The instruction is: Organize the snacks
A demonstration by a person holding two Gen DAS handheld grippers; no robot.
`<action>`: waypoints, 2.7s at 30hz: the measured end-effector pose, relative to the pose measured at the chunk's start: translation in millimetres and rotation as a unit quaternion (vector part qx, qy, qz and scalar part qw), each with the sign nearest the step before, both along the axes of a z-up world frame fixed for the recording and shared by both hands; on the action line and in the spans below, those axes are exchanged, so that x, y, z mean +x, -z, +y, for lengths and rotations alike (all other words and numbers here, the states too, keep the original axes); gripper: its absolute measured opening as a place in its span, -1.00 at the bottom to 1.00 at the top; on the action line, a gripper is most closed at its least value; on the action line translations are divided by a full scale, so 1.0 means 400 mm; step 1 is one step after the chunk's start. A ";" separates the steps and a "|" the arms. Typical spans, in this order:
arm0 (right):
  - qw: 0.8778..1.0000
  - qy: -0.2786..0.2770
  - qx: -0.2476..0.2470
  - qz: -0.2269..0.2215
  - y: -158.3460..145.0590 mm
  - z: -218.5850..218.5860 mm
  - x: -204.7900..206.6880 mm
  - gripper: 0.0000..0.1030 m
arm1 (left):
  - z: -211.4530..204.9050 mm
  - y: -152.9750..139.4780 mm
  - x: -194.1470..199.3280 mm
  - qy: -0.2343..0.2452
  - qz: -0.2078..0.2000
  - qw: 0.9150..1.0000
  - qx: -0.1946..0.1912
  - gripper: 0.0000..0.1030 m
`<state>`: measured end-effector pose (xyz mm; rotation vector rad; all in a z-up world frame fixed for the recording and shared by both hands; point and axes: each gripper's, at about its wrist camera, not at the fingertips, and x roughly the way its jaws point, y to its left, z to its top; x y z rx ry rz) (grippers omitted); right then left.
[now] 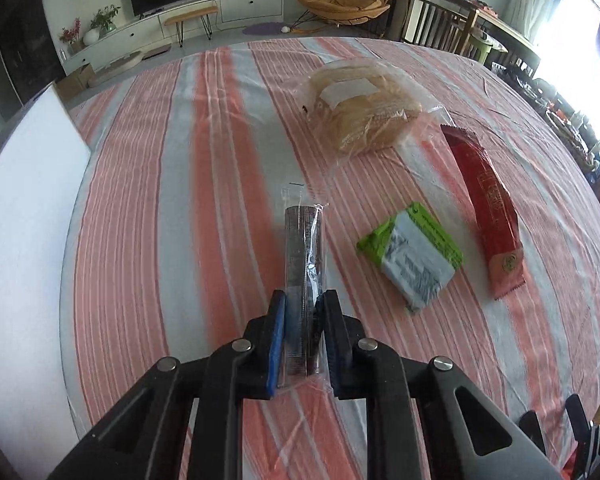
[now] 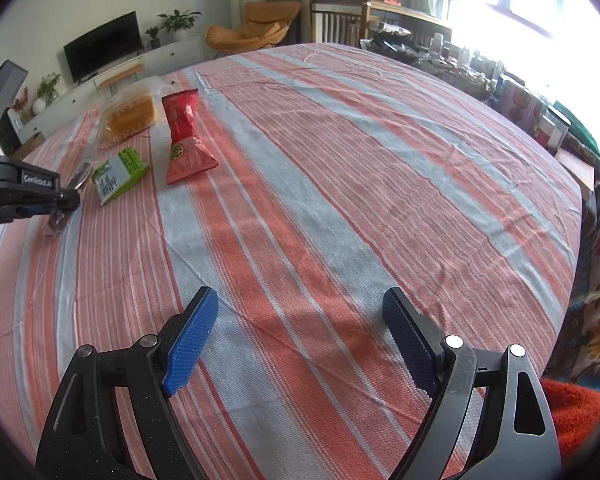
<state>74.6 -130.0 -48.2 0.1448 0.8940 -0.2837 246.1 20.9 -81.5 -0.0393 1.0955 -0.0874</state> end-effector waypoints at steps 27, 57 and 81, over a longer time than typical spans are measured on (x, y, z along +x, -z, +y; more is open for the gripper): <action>1.000 0.000 0.000 0.000 0.000 0.000 -0.001 0.71 | 0.073 0.056 -0.215 -0.040 -0.071 0.996 0.032 1.00; 1.000 0.000 0.000 -0.001 0.000 -0.001 -0.001 0.71 | 0.073 0.056 -0.218 -0.040 -0.072 0.996 0.032 1.00; 1.000 0.000 0.000 -0.001 0.000 -0.001 -0.002 0.71 | 0.073 0.056 -0.218 -0.040 -0.072 0.996 0.032 1.00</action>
